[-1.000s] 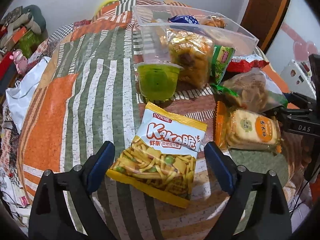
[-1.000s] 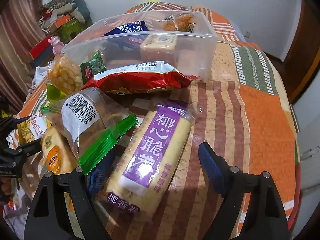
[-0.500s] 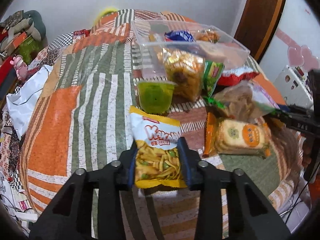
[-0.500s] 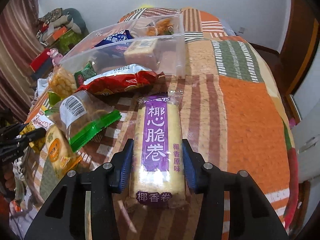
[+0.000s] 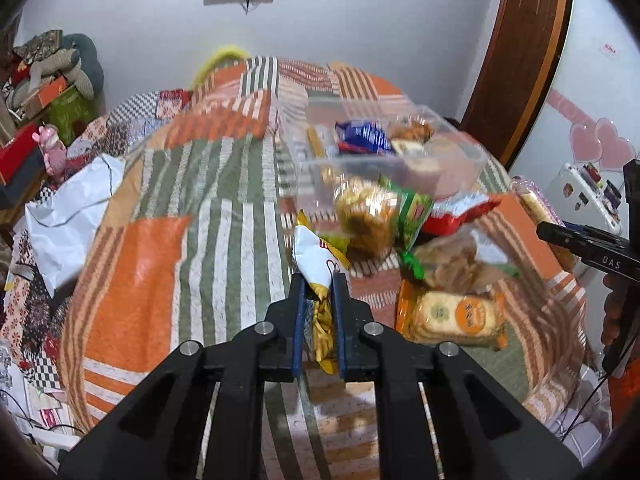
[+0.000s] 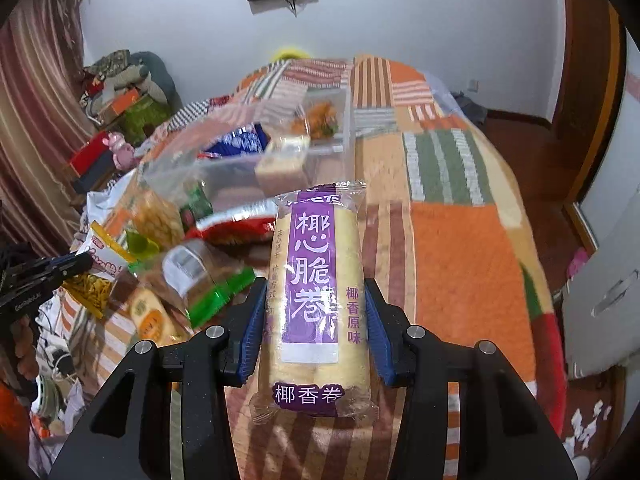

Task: Organize snacks
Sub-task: 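Carry the gold snack with left gripper while right carries the coconut roll into the box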

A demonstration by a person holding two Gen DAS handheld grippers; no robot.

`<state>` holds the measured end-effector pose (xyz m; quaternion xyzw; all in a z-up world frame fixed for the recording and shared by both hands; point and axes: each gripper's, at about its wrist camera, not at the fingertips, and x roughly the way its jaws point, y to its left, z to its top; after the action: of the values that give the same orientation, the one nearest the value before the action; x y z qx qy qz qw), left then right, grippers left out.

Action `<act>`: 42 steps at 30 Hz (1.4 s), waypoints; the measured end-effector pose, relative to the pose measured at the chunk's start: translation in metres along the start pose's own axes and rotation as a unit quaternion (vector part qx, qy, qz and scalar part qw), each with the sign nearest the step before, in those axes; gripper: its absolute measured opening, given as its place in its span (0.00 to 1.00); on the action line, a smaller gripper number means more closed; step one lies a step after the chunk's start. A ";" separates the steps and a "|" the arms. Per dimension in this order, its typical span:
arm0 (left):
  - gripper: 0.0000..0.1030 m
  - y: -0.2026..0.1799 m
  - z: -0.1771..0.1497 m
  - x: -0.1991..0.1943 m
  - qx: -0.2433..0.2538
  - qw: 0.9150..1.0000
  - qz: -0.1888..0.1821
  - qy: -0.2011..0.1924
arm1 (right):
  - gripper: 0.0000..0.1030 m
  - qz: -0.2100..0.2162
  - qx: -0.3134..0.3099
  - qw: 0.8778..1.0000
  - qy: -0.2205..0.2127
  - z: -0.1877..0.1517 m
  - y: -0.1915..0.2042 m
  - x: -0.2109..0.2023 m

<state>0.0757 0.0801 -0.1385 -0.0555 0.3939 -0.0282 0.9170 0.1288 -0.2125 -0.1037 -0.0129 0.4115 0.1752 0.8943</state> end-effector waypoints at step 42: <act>0.11 0.004 0.140 0.083 -0.013 0.998 0.016 -0.052 | 0.41 -0.011 -0.024 0.998 -0.063 0.113 0.013 0.071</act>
<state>0.2345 0.0873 -0.1032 -0.0620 0.3472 -0.0053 0.9357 0.2497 -0.1595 -0.0806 -0.0276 0.3501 0.1760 0.9196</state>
